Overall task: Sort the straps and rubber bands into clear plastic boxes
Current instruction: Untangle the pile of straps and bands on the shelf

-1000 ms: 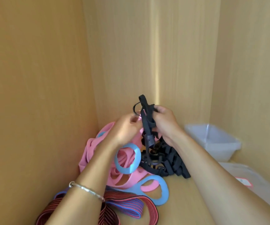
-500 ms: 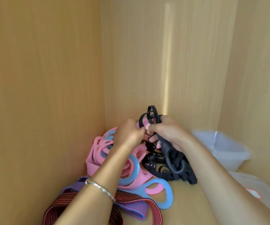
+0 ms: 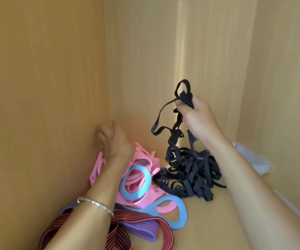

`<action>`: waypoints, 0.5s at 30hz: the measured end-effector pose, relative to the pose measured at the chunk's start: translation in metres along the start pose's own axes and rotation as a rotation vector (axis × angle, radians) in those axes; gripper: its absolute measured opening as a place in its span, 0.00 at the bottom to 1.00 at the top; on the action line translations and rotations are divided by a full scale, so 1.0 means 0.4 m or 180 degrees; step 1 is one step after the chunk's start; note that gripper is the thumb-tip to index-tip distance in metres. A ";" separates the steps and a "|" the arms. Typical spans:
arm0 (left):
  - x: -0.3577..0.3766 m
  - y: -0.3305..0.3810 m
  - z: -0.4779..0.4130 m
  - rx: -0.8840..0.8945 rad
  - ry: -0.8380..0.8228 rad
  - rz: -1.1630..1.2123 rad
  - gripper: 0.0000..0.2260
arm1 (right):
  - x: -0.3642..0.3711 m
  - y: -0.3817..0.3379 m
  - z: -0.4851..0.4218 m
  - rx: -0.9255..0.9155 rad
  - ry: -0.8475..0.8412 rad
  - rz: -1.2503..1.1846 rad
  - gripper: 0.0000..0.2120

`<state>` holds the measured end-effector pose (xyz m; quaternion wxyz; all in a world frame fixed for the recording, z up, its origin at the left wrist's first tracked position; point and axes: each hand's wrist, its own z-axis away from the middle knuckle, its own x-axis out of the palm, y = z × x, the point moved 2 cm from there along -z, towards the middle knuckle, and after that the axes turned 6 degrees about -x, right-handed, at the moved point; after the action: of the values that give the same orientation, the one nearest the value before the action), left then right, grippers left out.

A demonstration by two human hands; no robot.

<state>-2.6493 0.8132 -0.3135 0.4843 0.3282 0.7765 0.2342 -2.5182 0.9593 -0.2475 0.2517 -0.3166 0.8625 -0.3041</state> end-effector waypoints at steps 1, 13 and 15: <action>-0.005 0.016 0.007 0.0352 0.0012 0.0146 0.31 | 0.002 -0.003 0.002 -0.0047 -0.0028 0.0107 0.06; 0.077 0.134 0.146 0.1165 -0.2535 0.1698 0.26 | -0.002 -0.071 0.009 -0.0188 0.0064 -0.0436 0.11; 0.088 0.127 0.147 0.1110 -0.2463 0.1478 0.22 | -0.003 -0.086 0.013 -0.0292 0.0098 -0.0794 0.09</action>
<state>-2.5930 0.8761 -0.3246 0.6102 0.6321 0.4733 0.0632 -2.5006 0.9371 -0.2271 0.1839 -0.4279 0.8332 -0.2981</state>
